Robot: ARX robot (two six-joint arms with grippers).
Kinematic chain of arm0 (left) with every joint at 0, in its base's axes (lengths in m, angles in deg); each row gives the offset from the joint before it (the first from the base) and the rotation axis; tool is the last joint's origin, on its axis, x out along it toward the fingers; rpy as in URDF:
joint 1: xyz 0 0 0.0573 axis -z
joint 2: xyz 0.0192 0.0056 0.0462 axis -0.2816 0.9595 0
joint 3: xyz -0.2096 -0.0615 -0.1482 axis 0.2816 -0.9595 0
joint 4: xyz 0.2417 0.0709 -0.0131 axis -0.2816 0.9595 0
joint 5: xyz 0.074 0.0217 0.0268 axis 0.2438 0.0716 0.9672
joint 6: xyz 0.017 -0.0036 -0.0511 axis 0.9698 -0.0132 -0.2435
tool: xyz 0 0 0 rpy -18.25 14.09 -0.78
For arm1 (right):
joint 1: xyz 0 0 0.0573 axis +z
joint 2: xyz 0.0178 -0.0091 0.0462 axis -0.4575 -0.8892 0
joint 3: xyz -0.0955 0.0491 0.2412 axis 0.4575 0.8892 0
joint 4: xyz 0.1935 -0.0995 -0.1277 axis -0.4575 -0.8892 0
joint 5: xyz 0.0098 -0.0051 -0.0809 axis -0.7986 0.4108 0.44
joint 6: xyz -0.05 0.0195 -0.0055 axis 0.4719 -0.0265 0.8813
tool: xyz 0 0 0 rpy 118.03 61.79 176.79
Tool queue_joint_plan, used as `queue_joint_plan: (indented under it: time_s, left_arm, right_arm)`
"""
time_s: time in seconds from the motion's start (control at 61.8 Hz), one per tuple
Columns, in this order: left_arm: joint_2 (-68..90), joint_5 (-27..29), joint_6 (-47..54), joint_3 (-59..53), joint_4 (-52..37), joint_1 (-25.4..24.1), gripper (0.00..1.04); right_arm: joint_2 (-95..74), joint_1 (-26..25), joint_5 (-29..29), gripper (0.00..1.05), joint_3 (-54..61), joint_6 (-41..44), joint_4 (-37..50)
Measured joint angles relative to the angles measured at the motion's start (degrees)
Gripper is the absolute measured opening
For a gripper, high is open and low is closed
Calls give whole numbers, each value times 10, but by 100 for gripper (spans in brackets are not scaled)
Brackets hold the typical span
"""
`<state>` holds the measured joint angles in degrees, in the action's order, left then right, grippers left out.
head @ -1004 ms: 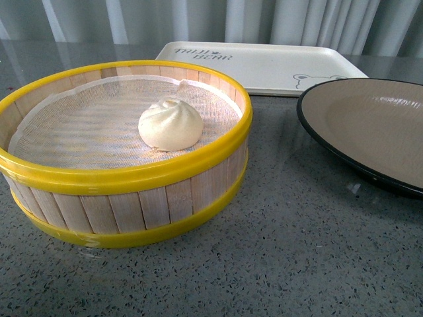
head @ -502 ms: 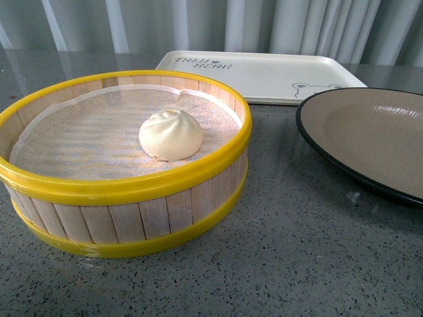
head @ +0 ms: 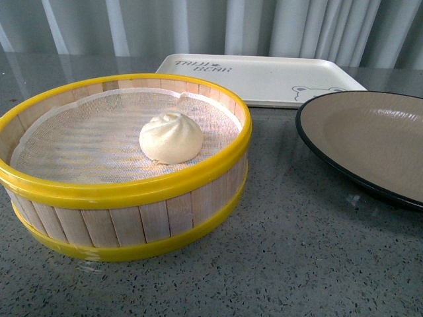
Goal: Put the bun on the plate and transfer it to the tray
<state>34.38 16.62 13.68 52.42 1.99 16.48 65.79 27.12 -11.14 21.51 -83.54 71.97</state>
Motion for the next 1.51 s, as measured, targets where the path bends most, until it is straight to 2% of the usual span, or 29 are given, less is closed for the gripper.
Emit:
queue_joint_plan:
  time_s: [0.146, 0.162, 0.211, 0.275, 0.308, 0.453, 0.632, 0.777, 0.923, 1.069, 1.279, 1.506]
  left_arm:
    - [1, 5, 0, 0, 1, 0, 98]
    - [5, 14, -9, 2, 7, 4, 98]
    - [45, 109, -64, 30, 89, 31, 98]
    - [105, 201, -143, 63, 162, 46, 98]
    - [123, 225, -174, 66, 168, 48, 98]
    - [150, 264, -247, 82, 132, 62, 98]
    - [238, 269, -249, 109, 49, 85, 98]
    - [342, 269, -203, 165, -38, 97, 98]
    - [440, 268, -160, 239, -83, 120, 98]
    - [537, 246, -125, 329, -92, 157, 98]
    - [670, 209, -79, 463, -60, 239, 98]
    - [752, 204, -49, 530, -17, 304, 98]
  right_arm:
    - [0, 0, 0, 96, 0, 0, 0]
    - [0, 0, 0, 96, 0, 0, 0]
    - [0, 0, 0, 96, 0, 0, 0]
    - [0, 0, 0, 96, 0, 0, 0]
    - [0, 0, 0, 96, 0, 0, 0]
    - [0, 0, 0, 96, 0, 0, 0]
    - [0, 0, 0, 96, 0, 0, 0]
    - [0, 0, 0, 96, 0, 0, 0]
    - [0, 0, 0, 96, 0, 0, 0]
    - [0, 0, 0, 96, 0, 0, 0]
    - [0, 0, 0, 96, 0, 0, 0]
    - [0, 0, 0, 96, 0, 0, 0]
